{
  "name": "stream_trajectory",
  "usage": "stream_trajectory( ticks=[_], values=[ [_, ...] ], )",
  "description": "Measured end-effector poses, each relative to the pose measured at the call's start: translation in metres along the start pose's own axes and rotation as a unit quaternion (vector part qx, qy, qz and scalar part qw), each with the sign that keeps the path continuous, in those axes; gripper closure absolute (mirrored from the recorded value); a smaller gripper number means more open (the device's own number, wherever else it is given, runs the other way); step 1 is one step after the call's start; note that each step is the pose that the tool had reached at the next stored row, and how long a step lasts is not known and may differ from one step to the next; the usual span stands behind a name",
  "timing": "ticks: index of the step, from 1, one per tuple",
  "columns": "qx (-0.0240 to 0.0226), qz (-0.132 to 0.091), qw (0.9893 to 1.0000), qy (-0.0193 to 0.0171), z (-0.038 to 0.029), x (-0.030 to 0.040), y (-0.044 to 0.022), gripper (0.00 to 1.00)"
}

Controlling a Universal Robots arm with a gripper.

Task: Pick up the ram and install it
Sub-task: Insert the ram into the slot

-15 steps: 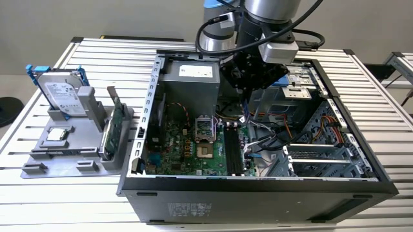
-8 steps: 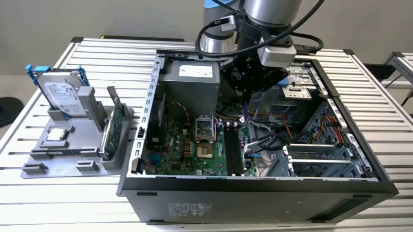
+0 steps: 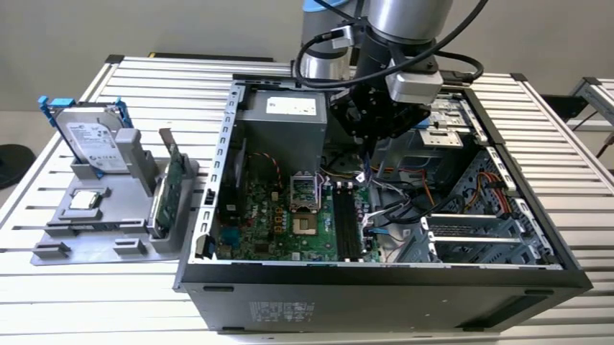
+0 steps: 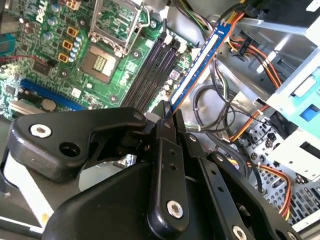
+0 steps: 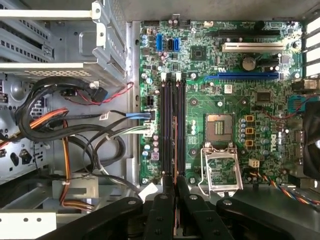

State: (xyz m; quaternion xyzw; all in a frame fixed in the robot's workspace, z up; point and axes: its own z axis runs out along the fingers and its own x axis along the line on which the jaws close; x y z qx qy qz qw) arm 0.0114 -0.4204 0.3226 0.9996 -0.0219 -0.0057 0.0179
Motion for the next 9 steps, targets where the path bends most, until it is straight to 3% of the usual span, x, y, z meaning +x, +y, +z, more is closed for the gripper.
stream_trajectory(
  ticks=[9],
  values=[
    [0.0020,0.000,1.0000,-0.0002,0.0123,0.0012,0.0025,1.00]
  ],
)
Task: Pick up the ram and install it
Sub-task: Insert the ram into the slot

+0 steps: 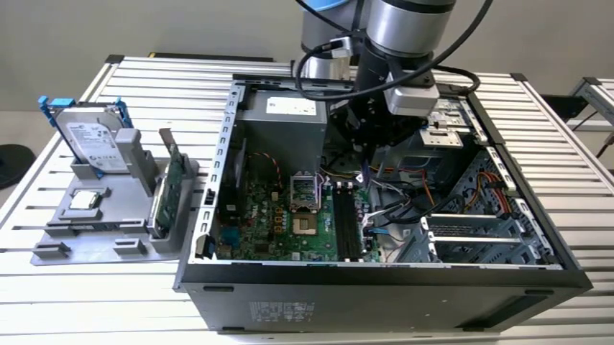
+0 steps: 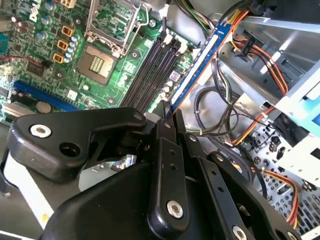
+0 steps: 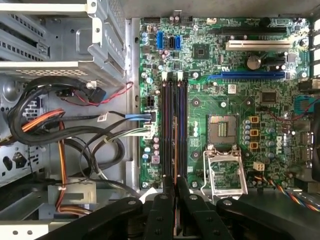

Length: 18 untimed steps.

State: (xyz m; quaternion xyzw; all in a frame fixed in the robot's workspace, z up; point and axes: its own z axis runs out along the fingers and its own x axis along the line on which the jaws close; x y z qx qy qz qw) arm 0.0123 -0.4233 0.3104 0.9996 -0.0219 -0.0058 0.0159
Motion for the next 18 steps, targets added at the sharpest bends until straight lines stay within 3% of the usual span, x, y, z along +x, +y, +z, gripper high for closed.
stream_trajectory(
  ticks=[11,18],
  values=[
    [-0.0002,0.000,1.0000,0.0000,0.0087,0.0017,0.0029,1.00],
    [-0.0010,0.000,1.0000,0.0000,0.0114,0.0029,0.0096,1.00]
  ],
)
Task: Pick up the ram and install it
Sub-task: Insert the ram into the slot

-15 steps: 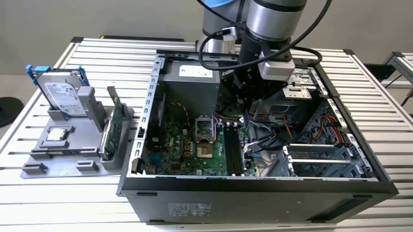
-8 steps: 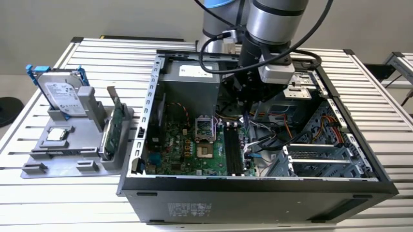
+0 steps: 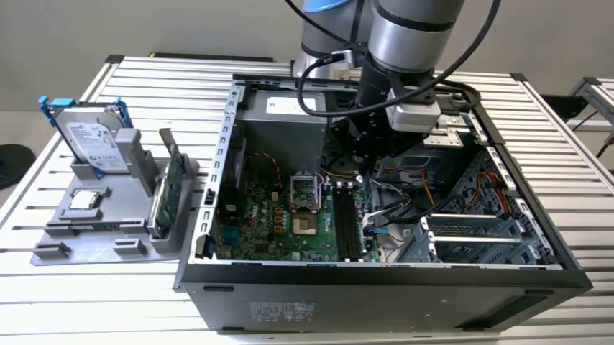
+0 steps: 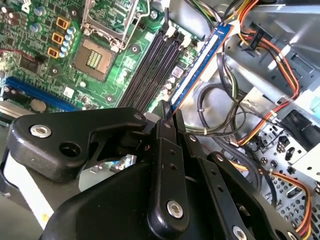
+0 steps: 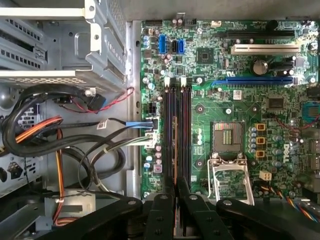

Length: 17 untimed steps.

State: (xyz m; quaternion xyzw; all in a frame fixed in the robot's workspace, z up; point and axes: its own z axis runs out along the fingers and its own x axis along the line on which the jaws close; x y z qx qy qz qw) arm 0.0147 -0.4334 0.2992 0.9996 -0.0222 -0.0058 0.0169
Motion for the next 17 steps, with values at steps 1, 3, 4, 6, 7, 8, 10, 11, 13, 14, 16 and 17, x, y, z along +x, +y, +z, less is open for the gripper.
stream_trajectory(
  ticks=[1,3,4,6,7,8,10,11,13,14,16,17],
  values=[
    [-0.0008,0.000,1.0000,0.0000,0.0001,0.0001,0.0009,1.00],
    [-0.0020,0.000,1.0000,0.0001,0.0005,0.0002,0.0026,1.00],
    [-0.0023,0.000,1.0000,0.0001,0.0008,0.0003,0.0039,1.00],
    [-0.0027,0.000,1.0000,0.0001,0.0014,0.0004,0.0068,1.00],
    [-0.0028,0.000,1.0000,0.0001,0.0017,0.0005,0.0088,1.00],
    [-0.0028,0.000,1.0000,0.0002,0.0021,0.0006,0.0102,1.00],
    [-0.0030,0.000,1.0000,0.0001,0.0039,0.0007,0.0124,1.00],
    [-0.0030,0.000,1.0000,0.0001,0.0048,0.0008,0.0133,1.00],
    [-0.0029,0.000,1.0000,0.0002,0.0071,0.0008,0.0144,1.00],
    [-0.0030,0.000,1.0000,0.0001,0.0084,0.0008,0.0147,1.00],
    [-0.0035,0.000,1.0000,0.0001,0.0109,0.0009,0.0152,1.00],
    [-0.0038,0.000,1.0000,0.0002,0.0120,0.0009,0.0153,1.00]
  ],
)
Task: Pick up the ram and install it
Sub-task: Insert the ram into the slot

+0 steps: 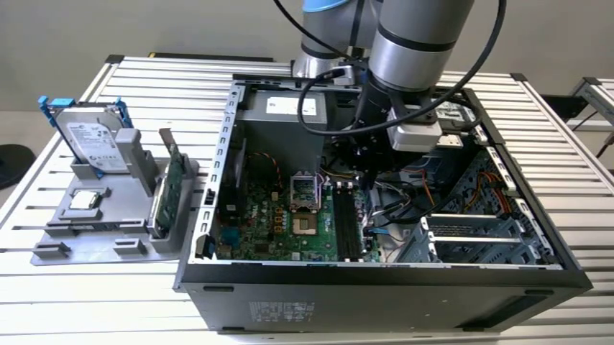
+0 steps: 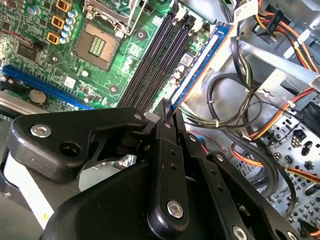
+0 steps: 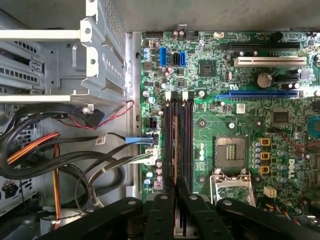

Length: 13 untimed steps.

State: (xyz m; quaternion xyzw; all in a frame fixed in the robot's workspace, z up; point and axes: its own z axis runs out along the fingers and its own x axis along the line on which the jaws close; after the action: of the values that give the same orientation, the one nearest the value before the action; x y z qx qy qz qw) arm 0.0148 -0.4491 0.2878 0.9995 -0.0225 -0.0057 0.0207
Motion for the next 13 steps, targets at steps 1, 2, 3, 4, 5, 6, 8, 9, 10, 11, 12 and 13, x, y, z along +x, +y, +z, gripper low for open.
stream_trajectory(
  ticks=[1,2,3,4,5,6,8,9,10,11,12,13],
  values=[
    [-0.0005,0.000,1.0000,0.0000,0.0013,0.0000,0.0001,1.00],
    [-0.0010,0.000,1.0000,0.0001,0.0025,0.0000,0.0002,1.00],
    [-0.0016,0.000,1.0000,0.0001,0.0037,0.0001,0.0002,1.00],
    [-0.0021,0.000,1.0000,0.0001,0.0052,0.0001,0.0003,1.00],
    [-0.0028,0.000,1.0000,0.0001,0.0070,0.0002,0.0002,1.00],
    [-0.0032,0.000,1.0000,0.0001,0.0088,0.0002,0.0002,1.00],
    [-0.0041,0.000,1.0000,0.0002,0.0116,0.0002,0.0004,1.00],
    [-0.0047,0.000,1.0000,0.0002,0.0128,0.0002,0.0006,1.00],
    [-0.0051,0.000,1.0000,0.0002,0.0147,0.0002,0.0007,1.00],
    [-0.0055,0.000,1.0000,0.0002,0.0165,0.0002,0.0007,1.00],
    [-0.0060,0.000,1.0000,0.0003,0.0179,0.0003,0.0007,1.00],
    [-0.0066,0.000,1.0000,0.0003,0.0191,0.0003,0.0007,1.00]
  ],
)
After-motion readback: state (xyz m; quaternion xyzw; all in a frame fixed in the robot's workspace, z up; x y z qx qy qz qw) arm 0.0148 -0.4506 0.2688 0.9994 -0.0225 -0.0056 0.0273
